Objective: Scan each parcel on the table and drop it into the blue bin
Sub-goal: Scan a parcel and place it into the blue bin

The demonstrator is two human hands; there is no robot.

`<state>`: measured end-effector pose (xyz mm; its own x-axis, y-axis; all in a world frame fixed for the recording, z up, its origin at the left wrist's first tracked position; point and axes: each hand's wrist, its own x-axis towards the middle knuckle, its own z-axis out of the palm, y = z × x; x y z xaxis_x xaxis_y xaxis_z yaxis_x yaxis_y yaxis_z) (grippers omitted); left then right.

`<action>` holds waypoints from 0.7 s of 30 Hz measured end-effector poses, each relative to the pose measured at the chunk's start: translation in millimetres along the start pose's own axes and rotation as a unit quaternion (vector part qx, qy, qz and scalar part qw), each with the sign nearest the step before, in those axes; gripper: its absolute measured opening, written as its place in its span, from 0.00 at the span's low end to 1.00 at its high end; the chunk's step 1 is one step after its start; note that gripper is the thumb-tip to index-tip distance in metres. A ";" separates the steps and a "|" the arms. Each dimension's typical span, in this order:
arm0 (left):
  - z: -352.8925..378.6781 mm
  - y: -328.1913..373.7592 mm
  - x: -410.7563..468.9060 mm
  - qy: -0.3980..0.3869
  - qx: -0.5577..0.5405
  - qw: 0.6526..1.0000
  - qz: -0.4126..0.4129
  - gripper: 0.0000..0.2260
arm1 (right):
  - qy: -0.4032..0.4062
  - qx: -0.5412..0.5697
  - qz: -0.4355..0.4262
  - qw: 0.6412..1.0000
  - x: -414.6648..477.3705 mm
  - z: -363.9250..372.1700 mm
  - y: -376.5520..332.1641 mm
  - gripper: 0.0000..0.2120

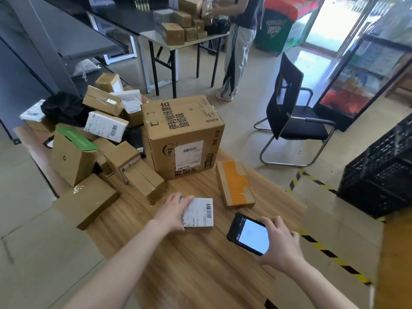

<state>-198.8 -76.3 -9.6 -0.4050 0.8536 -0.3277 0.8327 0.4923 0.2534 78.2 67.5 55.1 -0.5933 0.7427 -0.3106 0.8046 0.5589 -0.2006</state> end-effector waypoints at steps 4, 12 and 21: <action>1.4 -4.9 -7.6 0.055 0.015 0.997 0.043 0.41 | 0.025 -0.064 -0.030 0.997 0.2 -8.4 -3.9 0.47; -8.3 -14.2 -26.2 0.117 0.076 0.987 0.075 0.37 | 0.037 -0.126 -0.038 0.991 1.6 -11.5 -18.4 0.48; -9.0 -28.6 -46.3 0.126 0.091 0.986 0.055 0.35 | 0.045 -0.130 -0.072 0.988 3.2 -12.3 -31.0 0.45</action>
<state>-207.3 -128.3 6.5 -0.3701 0.9268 -0.0640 0.9216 0.3749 0.1002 51.1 57.0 71.8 -0.7102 0.6722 -0.2094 0.6855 0.7280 0.0120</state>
